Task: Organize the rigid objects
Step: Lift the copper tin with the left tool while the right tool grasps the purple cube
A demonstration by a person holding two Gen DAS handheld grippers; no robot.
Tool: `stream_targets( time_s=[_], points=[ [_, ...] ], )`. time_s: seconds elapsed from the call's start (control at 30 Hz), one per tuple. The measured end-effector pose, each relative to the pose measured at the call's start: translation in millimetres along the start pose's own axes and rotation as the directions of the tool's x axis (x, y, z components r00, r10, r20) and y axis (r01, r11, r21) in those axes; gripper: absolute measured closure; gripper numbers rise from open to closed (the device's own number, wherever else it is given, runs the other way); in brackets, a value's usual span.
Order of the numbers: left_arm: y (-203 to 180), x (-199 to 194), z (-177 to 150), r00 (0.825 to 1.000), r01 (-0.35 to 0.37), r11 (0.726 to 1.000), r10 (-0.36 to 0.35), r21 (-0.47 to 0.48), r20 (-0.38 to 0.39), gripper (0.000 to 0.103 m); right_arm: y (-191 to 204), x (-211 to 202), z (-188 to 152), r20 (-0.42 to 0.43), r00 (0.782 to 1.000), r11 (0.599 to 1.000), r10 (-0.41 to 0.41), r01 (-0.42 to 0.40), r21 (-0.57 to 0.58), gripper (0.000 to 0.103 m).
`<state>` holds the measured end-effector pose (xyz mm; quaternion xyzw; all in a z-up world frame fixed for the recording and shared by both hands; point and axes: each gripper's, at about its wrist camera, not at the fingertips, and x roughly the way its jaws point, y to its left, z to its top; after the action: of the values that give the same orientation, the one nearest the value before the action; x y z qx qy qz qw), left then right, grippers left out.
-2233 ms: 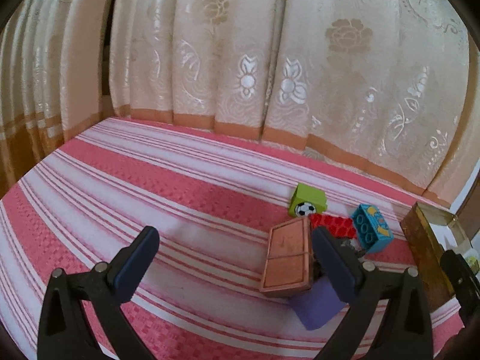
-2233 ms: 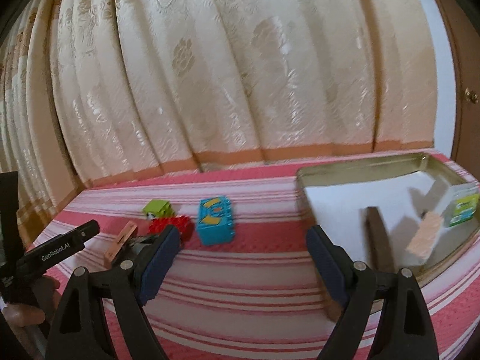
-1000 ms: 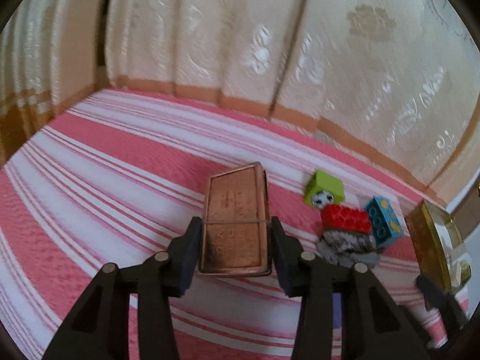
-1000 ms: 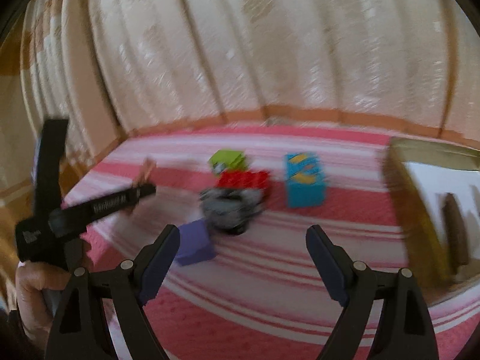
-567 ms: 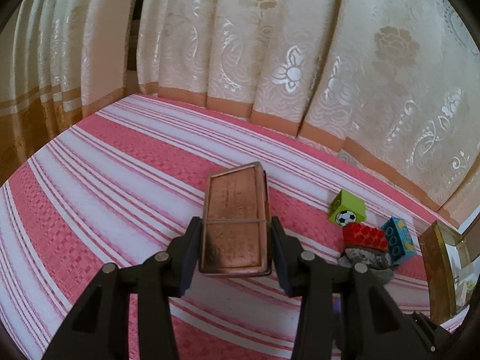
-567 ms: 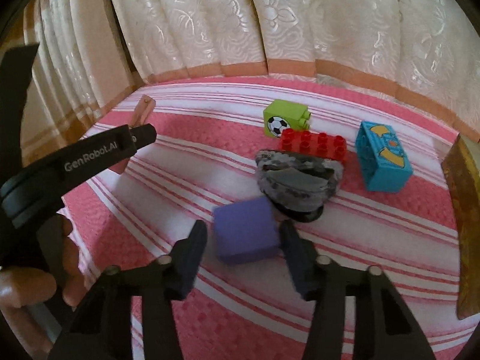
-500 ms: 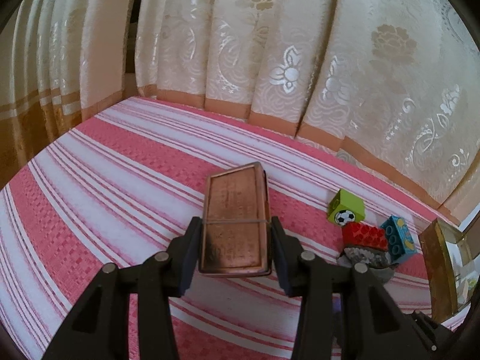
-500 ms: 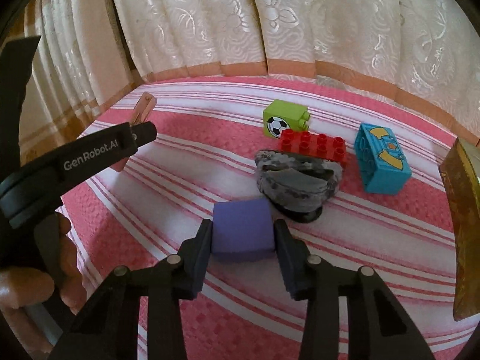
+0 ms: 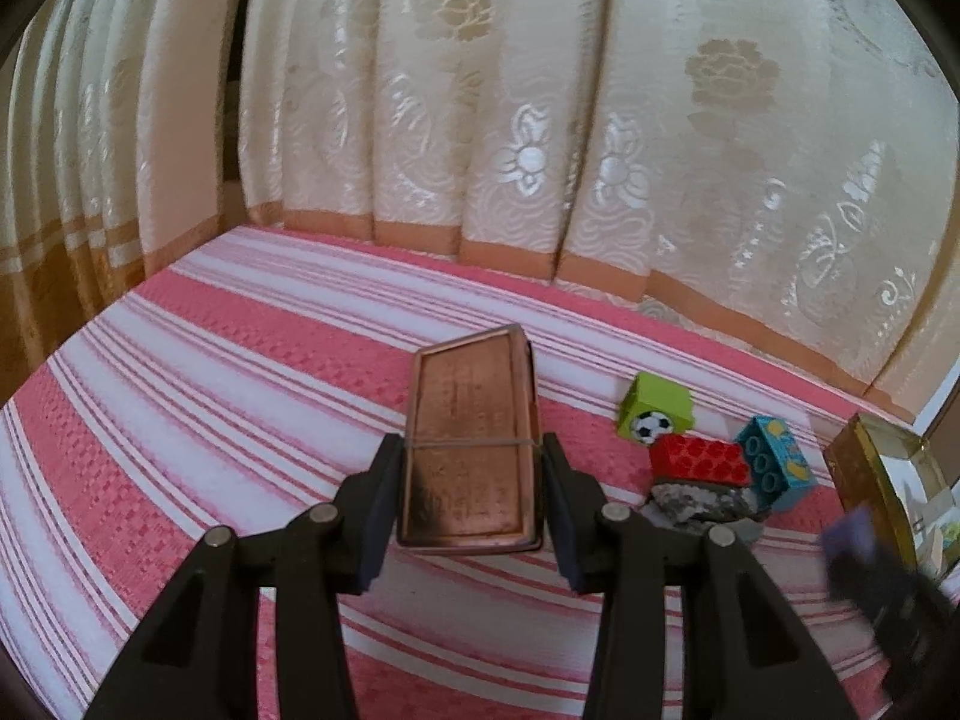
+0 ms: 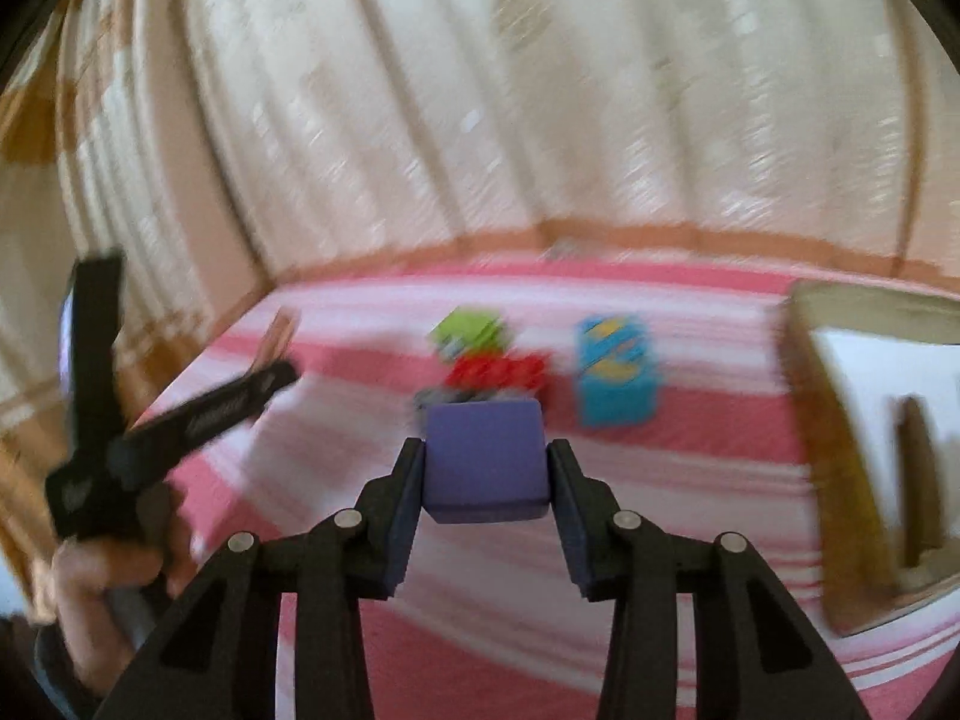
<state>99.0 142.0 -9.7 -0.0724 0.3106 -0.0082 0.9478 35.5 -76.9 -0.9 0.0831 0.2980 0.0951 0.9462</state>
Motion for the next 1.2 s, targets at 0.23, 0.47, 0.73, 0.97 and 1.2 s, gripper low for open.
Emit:
stream_targets(
  time_s=[0.23, 0.47, 0.73, 0.97, 1.2],
  points=[
    [-14.4, -12.7, -1.8, 0.998, 0.004, 1.0, -0.005, 0.026, 0.066, 0.06, -12.8, -18.0, 9.5, 0.162, 0.97, 0.982, -0.182, 0.188, -0.019, 0.059],
    [-36.8, -25.5, -6.9, 0.99, -0.04, 0.995, 0.028, 0.086, 0.135, 0.06, -23.2, -23.5, 15.4, 0.186, 0.96, 0.978, -0.207, 0.207, 0.019, 0.059],
    [-56.7, -43.2, -17.7, 0.983, -0.056, 0.992, 0.035, 0.115, 0.179, 0.06, -24.0, -27.4, 15.5, 0.203, 0.955, 0.976, -0.218, 0.216, 0.029, 0.059],
    [-72.8, -53.1, -25.1, 0.978, -0.066, 0.988, 0.036, 0.142, 0.207, 0.06, -25.7, -29.8, 14.8, 0.211, 0.952, 0.975, -0.222, 0.221, 0.03, 0.059],
    [-82.2, -56.6, -28.9, 0.977, -0.066, 0.988, 0.036, 0.143, 0.209, 0.06, -29.3, -35.2, 13.1, 0.228, 0.944, 0.97, -0.238, 0.244, 0.003, 0.059]
  ],
)
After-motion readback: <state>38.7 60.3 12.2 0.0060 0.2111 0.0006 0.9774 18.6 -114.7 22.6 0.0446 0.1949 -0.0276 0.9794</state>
